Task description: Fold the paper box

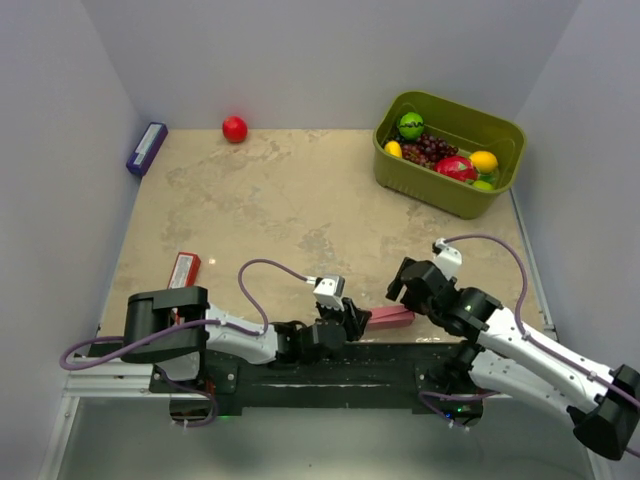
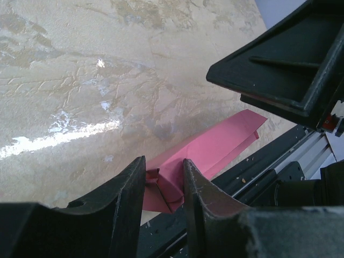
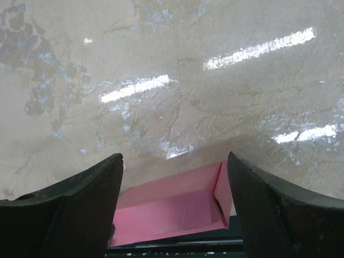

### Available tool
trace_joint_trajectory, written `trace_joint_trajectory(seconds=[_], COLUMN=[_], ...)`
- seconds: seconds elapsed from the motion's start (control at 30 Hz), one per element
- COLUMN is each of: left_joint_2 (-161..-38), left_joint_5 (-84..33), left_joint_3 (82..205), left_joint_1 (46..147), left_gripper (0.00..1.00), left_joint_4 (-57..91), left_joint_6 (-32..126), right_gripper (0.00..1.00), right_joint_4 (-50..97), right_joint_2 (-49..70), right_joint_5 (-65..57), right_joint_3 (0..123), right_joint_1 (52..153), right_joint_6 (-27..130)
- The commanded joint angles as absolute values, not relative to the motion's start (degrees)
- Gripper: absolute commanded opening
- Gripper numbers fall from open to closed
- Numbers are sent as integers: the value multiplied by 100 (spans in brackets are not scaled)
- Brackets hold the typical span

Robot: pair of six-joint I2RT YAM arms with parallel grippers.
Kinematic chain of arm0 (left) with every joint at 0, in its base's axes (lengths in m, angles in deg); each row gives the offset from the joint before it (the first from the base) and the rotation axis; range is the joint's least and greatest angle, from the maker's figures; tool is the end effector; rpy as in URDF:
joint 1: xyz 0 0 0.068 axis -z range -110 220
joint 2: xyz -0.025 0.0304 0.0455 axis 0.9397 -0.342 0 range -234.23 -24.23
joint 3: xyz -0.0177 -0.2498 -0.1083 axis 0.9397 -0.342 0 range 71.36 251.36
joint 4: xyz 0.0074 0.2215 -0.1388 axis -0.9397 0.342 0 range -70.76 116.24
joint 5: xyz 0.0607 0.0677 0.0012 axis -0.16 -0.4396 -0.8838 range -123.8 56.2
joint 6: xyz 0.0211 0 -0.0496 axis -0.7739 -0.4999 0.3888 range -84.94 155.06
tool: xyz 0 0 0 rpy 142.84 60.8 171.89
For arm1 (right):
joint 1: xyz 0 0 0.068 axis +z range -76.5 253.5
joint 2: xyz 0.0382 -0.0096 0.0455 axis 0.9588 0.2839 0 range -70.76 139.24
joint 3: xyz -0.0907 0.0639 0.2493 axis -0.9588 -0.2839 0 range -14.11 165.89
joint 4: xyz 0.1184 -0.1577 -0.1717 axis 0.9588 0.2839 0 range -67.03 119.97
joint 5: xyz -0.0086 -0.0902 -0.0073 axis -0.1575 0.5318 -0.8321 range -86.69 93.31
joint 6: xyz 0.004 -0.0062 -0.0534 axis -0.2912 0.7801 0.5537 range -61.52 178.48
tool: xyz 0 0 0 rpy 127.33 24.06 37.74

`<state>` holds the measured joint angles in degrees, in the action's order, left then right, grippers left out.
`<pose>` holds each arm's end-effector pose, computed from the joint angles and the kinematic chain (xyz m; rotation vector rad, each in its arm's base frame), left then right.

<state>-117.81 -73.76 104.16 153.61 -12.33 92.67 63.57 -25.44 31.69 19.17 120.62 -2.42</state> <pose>0.0558 -0.2926 0.1430 0.0346 2.0623 -0.8726 0.1148 0.0987 0.2251 0.4827 2.3148 0.2943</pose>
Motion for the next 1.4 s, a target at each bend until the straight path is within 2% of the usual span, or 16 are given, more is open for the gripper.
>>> trace_joint_trajectory(seconds=[0.0, 0.2, 0.6, 1.23, 1.37], left_joint_2=[-12539, -12583, -12618, -12662, -12688], left_joint_5=[-6570, -6535, -6526, -6526, -6553], left_joint_3=[9896, 9905, 9984, 10036, 10080], left_joint_1=[15569, 15569, 15569, 15569, 15569], left_gripper=[17, 17, 17, 17, 17], left_joint_4=[1607, 1607, 1687, 1757, 1818], left_joint_6=[9008, 9026, 9035, 9026, 9008], right_gripper=[75, 64, 41, 38, 34], right_joint_4=[6180, 6830, 7350, 8027, 7913], right_joint_2=[-3146, -3912, -3956, -4062, -3991], right_joint_5=[2906, 3073, 2836, 2783, 2739], right_joint_3=[1622, 1507, 1586, 2105, 2017], right_joint_1=[12000, 12000, 12000, 12009, 12009], right_joint_6=[-321, -726, -788, -761, -744])
